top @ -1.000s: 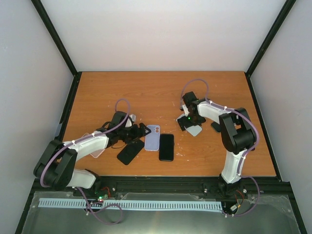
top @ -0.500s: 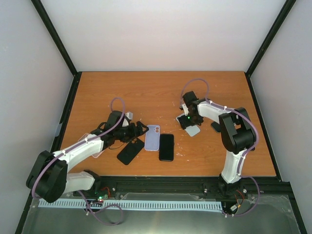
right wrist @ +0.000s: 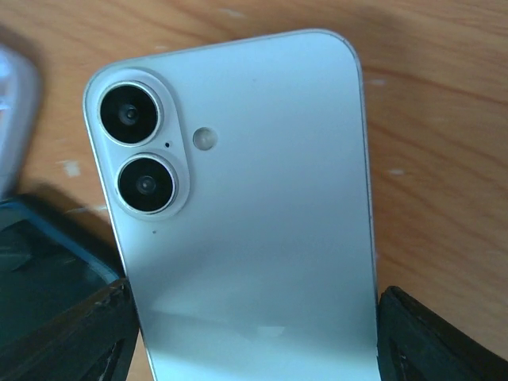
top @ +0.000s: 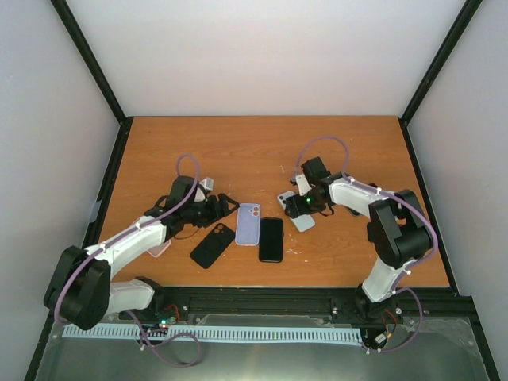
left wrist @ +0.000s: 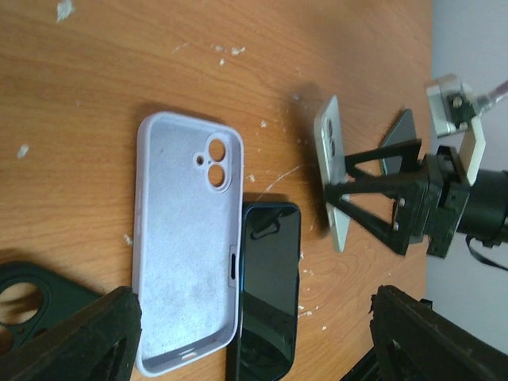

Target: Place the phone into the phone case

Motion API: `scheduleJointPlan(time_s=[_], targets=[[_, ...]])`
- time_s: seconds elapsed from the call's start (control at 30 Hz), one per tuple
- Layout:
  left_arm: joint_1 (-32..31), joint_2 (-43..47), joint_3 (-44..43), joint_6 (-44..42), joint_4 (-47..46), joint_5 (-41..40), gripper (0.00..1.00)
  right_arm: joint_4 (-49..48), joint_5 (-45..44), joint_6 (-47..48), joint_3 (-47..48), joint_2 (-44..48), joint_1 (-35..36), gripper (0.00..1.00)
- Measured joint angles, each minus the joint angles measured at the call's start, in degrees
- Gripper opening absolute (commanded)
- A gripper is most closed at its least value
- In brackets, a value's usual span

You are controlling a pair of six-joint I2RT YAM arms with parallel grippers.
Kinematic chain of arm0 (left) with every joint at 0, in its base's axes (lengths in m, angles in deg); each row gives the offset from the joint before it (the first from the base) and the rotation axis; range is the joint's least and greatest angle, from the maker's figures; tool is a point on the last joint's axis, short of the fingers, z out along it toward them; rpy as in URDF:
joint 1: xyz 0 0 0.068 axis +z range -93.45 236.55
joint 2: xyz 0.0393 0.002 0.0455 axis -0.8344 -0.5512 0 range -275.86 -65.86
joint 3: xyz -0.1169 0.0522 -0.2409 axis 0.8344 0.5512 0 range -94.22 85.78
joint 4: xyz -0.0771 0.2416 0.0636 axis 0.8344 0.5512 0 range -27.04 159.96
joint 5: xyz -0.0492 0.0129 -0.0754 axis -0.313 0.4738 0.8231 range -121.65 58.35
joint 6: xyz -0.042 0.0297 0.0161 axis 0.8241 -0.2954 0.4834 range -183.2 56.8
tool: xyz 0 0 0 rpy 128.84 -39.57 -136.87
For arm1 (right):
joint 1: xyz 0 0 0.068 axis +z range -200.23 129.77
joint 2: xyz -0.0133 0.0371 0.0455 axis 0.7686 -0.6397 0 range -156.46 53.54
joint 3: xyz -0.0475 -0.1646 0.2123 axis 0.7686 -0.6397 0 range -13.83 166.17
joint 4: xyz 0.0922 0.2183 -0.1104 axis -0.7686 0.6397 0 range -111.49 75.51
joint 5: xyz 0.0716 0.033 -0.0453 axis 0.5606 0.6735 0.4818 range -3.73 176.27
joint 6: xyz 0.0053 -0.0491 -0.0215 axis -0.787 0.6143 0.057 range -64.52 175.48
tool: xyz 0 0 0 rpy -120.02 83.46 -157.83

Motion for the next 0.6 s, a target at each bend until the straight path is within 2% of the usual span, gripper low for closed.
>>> scheduleJointPlan(time_s=[0.17,0.37,0.6], targets=[[1.7,-1.2,-3.9,-2.0,0.9,2.1,0.77,-2.0,5.1,0.9,-1.9,4.2,3.7,0.55],[3.3,-4.3,-10.3,-5.2,4.5,5.5,0.76,-5.0,8.4,3.4,-2.2,9.4,11.9,0.52],[3.6,-8.1,-13.0,-7.5,6.7,9.7,0.63,-7.6,9.9,5.6,-2.2,13.0,16.9,0.52]])
